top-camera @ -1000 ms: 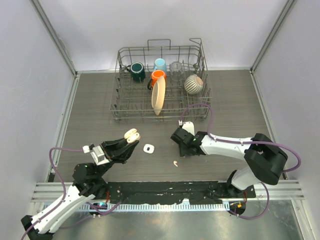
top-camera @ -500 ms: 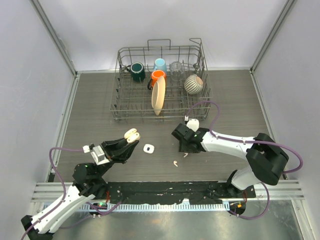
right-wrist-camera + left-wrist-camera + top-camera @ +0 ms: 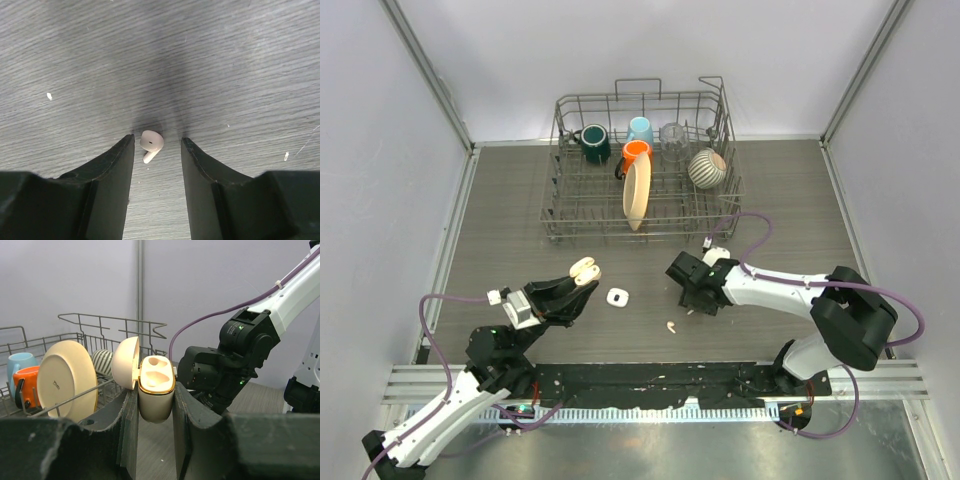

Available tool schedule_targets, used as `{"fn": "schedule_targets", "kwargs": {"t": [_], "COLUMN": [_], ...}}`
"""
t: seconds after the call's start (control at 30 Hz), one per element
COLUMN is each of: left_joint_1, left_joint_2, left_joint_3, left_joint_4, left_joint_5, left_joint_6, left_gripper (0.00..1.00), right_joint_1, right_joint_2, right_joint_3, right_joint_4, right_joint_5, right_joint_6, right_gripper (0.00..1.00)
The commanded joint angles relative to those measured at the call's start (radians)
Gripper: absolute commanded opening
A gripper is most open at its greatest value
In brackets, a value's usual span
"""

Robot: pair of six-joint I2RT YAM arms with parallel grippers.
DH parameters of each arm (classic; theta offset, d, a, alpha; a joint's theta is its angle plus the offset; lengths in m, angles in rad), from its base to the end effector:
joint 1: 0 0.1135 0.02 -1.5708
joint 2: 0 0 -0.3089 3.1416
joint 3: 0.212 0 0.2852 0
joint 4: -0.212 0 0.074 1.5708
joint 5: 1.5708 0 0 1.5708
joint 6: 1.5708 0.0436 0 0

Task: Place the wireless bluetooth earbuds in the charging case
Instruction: Pick up the earbud from the center of the board.

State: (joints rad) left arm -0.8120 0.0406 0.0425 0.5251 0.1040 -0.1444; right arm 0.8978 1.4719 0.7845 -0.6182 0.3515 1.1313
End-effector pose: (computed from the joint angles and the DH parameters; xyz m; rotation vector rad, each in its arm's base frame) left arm 0.0597 -0.0695 0.2456 0.4484 0.9932 -0.9186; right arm 0.1820 0.2043 0.1794 0.3788 2.6792 0.0528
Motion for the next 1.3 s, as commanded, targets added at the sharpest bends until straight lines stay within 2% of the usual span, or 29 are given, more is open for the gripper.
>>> {"fn": "schedule_targets", "kwargs": {"t": [0.0,0.83,0.93,1.23,1.27], "left_joint_1": [-0.004,-0.004,-0.004,-0.003,-0.003], "left_joint_2": [-0.011,-0.013,-0.018,-0.018,-0.018], "left_joint_3": [-0.093,-0.093,-0.095,-0.093,-0.095], "left_joint_4": [0.021,0.018,0.019,0.013,0.013], "left_joint_5": [-0.013,-0.02,-0.02,-0.018,-0.018], "left_joint_6": [0.017,0.025,0.025,0.026,0.025], "left_gripper": [0.0,0.0,0.0,0.0,0.0], "right_joint_1": [0.0,-0.002,-0.002,-0.002,-0.002], "right_joint_2": [-0.01,0.025,0.019,0.022,0.022], "right_joint_3": [-0.011,-0.037,-0.039,-0.042,-0.042], "right_joint_4": [0.014,0.066,0.067,0.072,0.071], "right_joint_5": [0.003,0.04,0.046,0.038,0.038], "right_joint_6": [0.062,0.051,0.048,0.039,0.038], "right_gripper": [0.47,0.41,0.36,0.34,0.31]}}
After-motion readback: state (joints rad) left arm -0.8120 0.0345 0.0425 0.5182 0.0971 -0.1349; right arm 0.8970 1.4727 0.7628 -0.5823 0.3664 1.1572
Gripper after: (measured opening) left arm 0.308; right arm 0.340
